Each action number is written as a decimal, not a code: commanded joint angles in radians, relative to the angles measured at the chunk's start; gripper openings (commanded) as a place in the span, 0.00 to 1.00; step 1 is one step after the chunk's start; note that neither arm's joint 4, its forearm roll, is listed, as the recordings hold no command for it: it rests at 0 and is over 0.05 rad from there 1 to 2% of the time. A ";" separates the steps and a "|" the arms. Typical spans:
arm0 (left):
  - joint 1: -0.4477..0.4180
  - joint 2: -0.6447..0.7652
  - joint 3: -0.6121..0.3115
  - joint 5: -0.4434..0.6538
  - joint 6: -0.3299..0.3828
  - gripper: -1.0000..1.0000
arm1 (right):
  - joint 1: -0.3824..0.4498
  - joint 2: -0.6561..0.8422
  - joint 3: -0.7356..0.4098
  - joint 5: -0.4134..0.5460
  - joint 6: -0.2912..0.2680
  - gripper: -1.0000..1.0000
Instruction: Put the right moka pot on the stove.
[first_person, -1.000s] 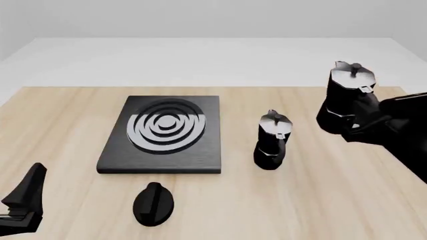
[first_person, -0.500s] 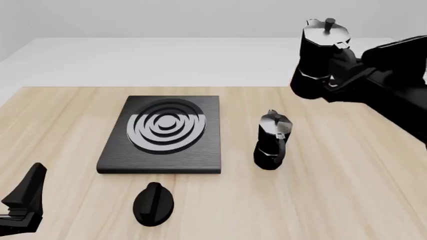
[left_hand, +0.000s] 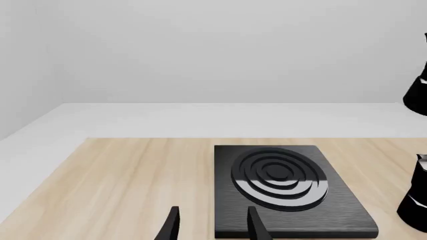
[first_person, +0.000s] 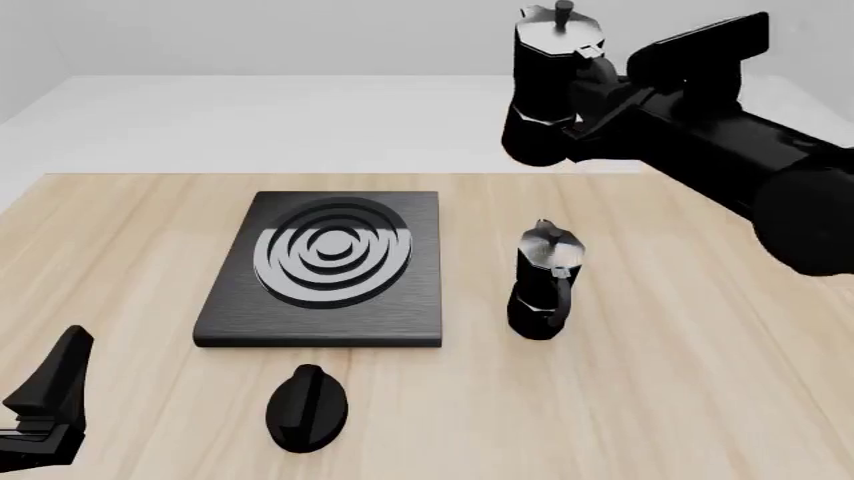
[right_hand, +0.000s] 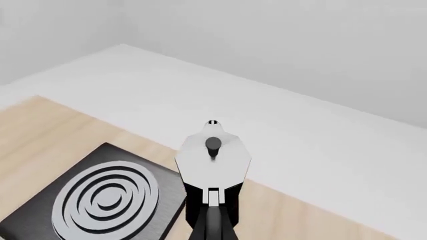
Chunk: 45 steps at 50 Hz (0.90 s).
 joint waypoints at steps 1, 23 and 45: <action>0.000 0.000 0.000 0.000 0.000 1.00 | 0.054 0.066 -0.071 -0.048 0.013 0.00; 0.000 0.000 0.000 0.000 0.000 1.00 | 0.153 0.211 -0.112 -0.142 0.013 0.00; 0.000 0.000 0.000 0.000 0.000 1.00 | 0.323 0.426 -0.291 -0.150 0.027 0.00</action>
